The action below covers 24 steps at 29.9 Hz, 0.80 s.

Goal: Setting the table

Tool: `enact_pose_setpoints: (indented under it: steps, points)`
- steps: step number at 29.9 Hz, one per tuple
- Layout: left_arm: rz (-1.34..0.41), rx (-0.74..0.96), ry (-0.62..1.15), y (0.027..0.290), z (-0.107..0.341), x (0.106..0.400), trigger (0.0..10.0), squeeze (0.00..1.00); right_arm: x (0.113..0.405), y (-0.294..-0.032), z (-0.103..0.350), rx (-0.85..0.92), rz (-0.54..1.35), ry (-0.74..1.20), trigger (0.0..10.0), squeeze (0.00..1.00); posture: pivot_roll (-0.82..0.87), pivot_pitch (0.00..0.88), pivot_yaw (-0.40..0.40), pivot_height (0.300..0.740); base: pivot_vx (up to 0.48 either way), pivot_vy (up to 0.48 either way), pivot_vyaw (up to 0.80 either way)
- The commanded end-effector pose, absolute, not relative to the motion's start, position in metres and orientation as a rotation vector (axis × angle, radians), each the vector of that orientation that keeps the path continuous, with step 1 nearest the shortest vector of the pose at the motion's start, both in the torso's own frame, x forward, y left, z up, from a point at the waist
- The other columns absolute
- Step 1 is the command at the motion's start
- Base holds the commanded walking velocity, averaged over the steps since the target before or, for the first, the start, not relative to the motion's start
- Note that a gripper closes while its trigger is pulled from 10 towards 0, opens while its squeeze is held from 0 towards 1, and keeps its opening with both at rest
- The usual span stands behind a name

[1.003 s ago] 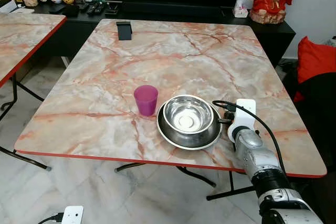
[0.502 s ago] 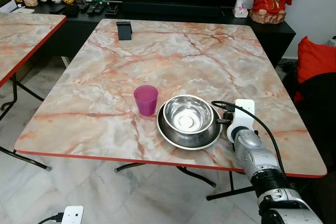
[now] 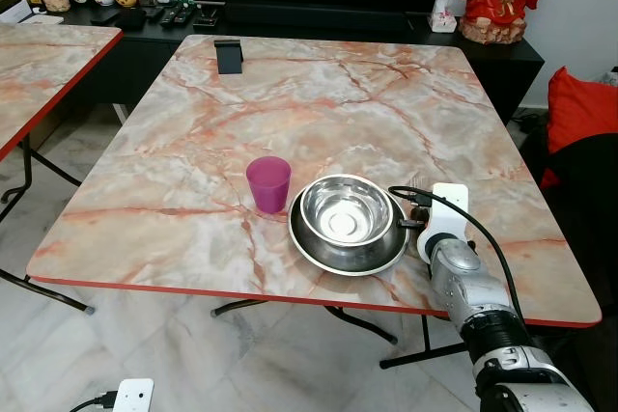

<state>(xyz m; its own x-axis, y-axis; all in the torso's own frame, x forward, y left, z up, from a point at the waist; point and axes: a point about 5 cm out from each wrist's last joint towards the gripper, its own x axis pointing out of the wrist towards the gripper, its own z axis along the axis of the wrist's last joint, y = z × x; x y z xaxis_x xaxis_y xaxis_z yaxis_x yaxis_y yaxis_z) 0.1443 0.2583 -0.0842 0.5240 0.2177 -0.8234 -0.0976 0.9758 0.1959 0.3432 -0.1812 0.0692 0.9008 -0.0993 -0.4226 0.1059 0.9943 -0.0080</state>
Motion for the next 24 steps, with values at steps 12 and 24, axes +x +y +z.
enact_pose_setpoints:
  steps: [12,24]
  points:
    - [0.193,0.14,1.02,0.2617,-0.0847,0.1405,10.0,0.0,0.3461,-0.1774,0.0716,0.015,-0.099,0.425,10.0,0.61,-0.01,0.0,-0.028,0.74,0.0,0.0,0.0]
    - [0.193,0.141,1.02,0.2619,-0.0847,0.1405,10.0,0.0,0.3467,-0.1787,0.072,0.005,-0.109,0.424,10.0,0.0,-0.01,0.0,-0.029,0.74,0.0,0.0,0.0]
